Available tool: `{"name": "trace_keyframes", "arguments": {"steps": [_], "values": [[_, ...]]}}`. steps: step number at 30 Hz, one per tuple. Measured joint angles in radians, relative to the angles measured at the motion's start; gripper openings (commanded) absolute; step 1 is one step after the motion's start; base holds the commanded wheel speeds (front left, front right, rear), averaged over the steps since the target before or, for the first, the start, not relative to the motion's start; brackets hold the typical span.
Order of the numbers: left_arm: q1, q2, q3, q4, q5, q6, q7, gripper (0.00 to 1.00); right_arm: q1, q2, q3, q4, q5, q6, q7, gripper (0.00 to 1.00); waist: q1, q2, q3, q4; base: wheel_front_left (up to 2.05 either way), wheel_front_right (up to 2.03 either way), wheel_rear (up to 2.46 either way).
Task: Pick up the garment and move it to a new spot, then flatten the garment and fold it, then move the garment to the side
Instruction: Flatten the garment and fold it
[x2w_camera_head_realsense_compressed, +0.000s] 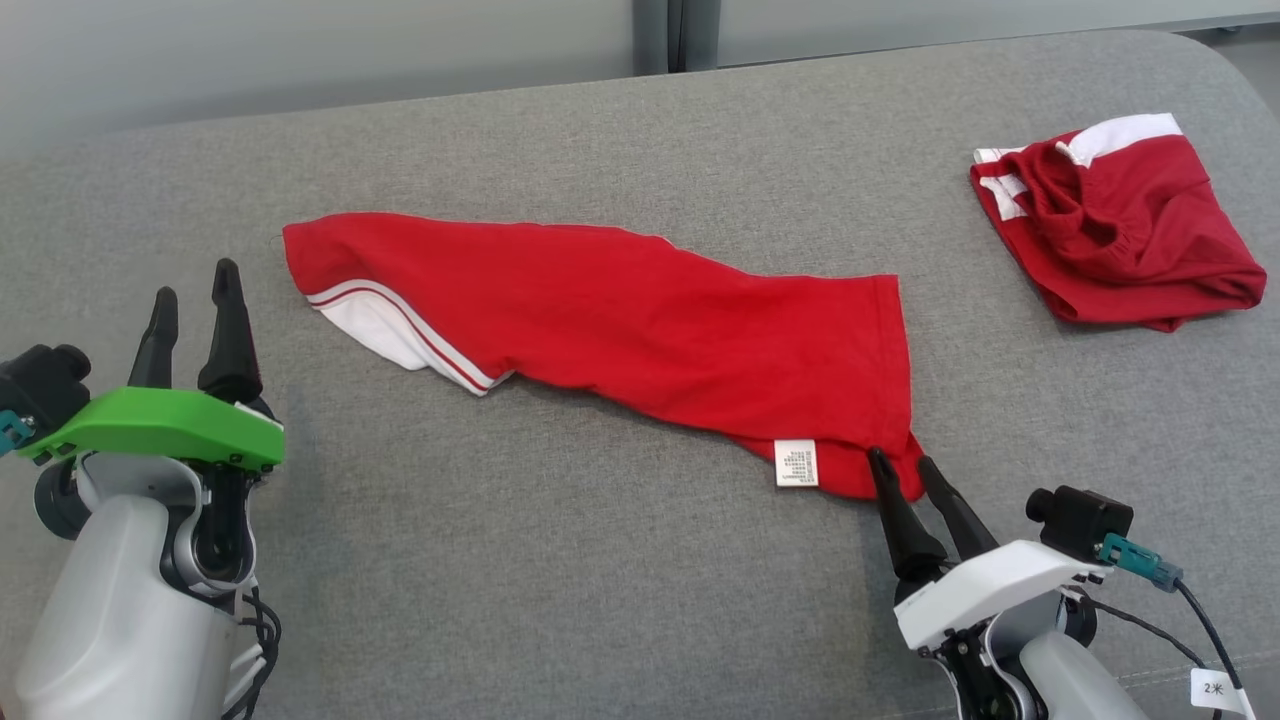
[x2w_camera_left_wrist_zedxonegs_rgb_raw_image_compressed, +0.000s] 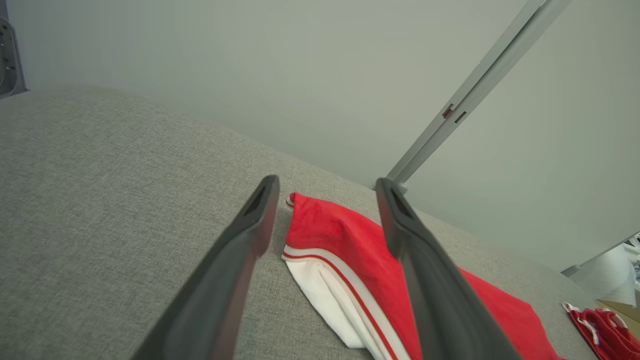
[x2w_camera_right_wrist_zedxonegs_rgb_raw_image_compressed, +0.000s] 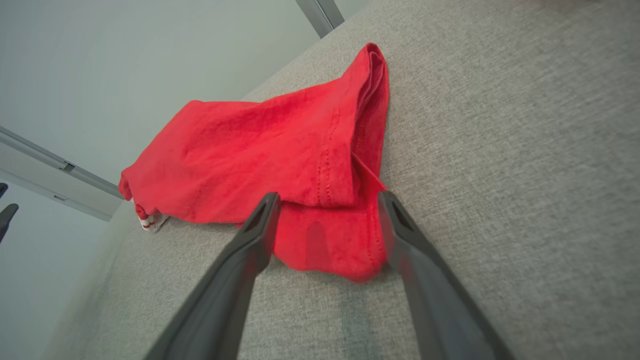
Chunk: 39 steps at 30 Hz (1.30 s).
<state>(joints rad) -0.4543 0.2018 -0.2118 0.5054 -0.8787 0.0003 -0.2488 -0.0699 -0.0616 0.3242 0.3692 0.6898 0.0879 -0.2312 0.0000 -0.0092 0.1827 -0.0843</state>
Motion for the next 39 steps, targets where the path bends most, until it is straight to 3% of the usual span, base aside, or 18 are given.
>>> {"name": "trace_keyframes", "arguments": {"steps": [18,26,32,34,39], "values": [[0.140,0.002,0.053,-0.131,0.012,0.035,-0.003,1.00,0.000,0.003,-0.059,0.049,0.170,0.011,0.065,1.00,0.0000,0.0000,-0.030,0.103,0.00,0.00,0.00],[0.188,0.007,0.084,-0.194,0.021,0.045,-0.003,1.00,-0.003,0.004,-0.071,0.045,0.189,0.017,0.065,1.00,0.0000,0.0000,-0.038,0.109,0.00,0.00,0.00],[0.226,0.007,0.103,-0.224,0.021,0.053,-0.003,1.00,-0.010,0.006,-0.106,0.056,0.264,0.018,0.076,0.99,0.0000,0.0000,-0.043,0.105,0.00,0.00,0.00],[0.236,0.007,0.110,-0.229,0.021,0.054,-0.003,1.00,-0.019,0.005,-0.116,0.070,0.287,0.018,0.085,0.93,0.0000,0.0000,-0.044,0.103,0.00,0.00,0.00],[0.251,0.006,0.100,-0.245,0.023,0.057,-0.003,1.00,-0.044,0.005,-0.121,0.096,0.307,0.021,0.110,0.67,0.0000,0.0000,-0.050,0.109,0.00,0.00,0.00]]}}
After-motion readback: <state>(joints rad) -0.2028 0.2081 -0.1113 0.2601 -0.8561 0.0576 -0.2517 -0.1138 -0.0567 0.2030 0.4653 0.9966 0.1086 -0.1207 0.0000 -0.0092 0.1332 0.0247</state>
